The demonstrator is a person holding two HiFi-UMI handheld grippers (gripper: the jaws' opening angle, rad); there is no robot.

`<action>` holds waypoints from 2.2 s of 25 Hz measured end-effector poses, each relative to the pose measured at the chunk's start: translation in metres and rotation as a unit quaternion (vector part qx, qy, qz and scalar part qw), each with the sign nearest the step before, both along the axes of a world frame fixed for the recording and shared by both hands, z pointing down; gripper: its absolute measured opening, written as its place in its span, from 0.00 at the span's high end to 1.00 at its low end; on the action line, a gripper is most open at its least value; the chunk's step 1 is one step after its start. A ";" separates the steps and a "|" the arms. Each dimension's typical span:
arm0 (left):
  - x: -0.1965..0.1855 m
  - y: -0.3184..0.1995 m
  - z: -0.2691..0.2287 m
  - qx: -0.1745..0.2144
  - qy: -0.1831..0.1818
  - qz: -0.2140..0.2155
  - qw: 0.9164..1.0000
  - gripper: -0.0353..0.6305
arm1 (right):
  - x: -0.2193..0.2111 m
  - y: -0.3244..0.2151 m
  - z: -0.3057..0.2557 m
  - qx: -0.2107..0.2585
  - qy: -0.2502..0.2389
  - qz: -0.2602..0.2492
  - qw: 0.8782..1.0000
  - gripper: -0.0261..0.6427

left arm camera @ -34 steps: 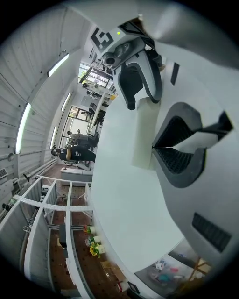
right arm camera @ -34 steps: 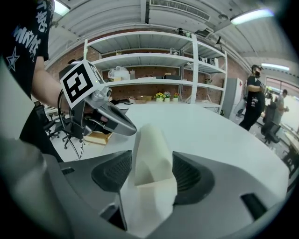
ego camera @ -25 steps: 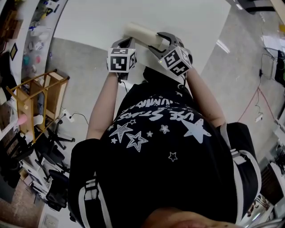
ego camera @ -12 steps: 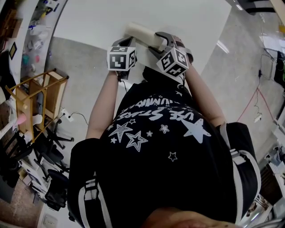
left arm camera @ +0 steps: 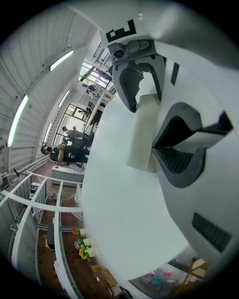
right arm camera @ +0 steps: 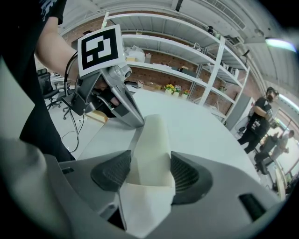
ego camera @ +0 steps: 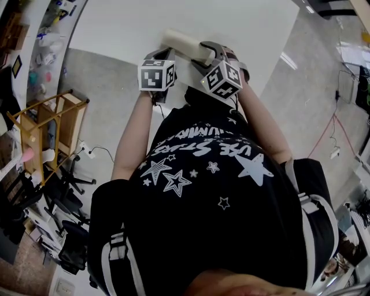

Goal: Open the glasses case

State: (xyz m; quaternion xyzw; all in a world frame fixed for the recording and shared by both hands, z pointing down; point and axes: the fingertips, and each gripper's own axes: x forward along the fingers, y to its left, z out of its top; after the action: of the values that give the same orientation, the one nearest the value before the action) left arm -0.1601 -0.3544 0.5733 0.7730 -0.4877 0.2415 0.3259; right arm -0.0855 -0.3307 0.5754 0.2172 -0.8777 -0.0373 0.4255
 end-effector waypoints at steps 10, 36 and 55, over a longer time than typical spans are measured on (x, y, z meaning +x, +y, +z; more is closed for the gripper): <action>-0.001 0.000 0.000 -0.003 0.002 -0.004 1.000 0.93 | 0.001 -0.001 -0.003 -0.036 -0.028 -0.017 0.999 0.56; -0.001 0.000 0.004 -0.019 -0.002 0.002 1.000 0.93 | 0.007 -0.011 -0.021 -0.091 -0.102 0.010 0.991 0.58; 0.002 -0.001 0.001 -0.022 -0.001 -0.004 1.000 0.93 | 0.037 -0.058 -0.047 -0.025 -0.139 0.105 0.984 0.84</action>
State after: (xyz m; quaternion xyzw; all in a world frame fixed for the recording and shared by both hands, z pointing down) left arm -0.1583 -0.3554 0.5741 0.7635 -0.4857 0.2518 0.3432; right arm -0.0483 -0.3887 0.5282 0.3007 -0.9012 0.0608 0.3060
